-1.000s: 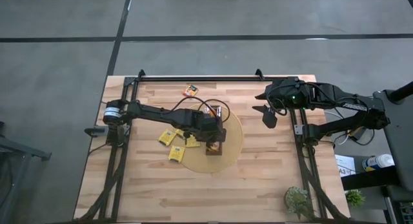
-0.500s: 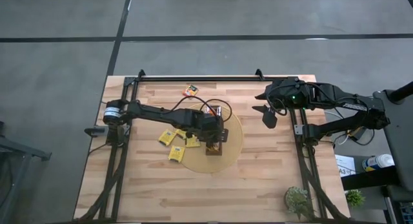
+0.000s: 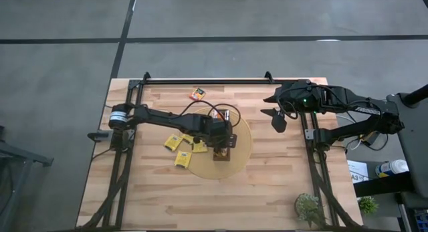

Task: Pick & Place Tea
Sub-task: Put the middle orange tea bag into the bottom section of the wooden organizer, then put the bottom orange tea bag into the bottom section of the wooden organizer

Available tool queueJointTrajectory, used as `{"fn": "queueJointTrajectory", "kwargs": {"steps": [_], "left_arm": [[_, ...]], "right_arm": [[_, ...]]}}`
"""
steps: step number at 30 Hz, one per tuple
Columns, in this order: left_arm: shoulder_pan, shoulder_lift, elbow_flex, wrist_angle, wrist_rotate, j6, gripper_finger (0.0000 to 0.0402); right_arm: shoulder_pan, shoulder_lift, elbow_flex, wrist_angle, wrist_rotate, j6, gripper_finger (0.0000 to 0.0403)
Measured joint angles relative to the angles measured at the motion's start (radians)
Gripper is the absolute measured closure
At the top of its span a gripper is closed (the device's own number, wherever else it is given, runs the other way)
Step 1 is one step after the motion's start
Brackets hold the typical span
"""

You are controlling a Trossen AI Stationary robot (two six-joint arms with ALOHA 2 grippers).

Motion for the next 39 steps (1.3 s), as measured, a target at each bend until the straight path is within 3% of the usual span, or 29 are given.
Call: {"fn": "queueJointTrajectory", "kwargs": {"steps": [8,16,28,39], "left_arm": [[0.0,-0.024,0.024,-0.004,-0.005,0.021,0.028],[0.015,-0.079,0.021,-0.124,-0.109,0.134,0.028],[0.14,-0.136,0.018,-0.252,-0.13,0.53,0.0278],[0.3,-0.137,0.008,-0.32,-0.13,0.954,0.0218]], "right_arm": [[0.0,0.0,-0.001,0.0,0.0,0.0,0.0197],[-0.001,0.016,-0.002,0.001,-0.001,0.005,0.0197],[0.0,0.062,-0.006,0.001,-0.003,0.058,0.0197],[0.0,0.052,-0.006,0.0,0.005,0.15,0.0197]]}}
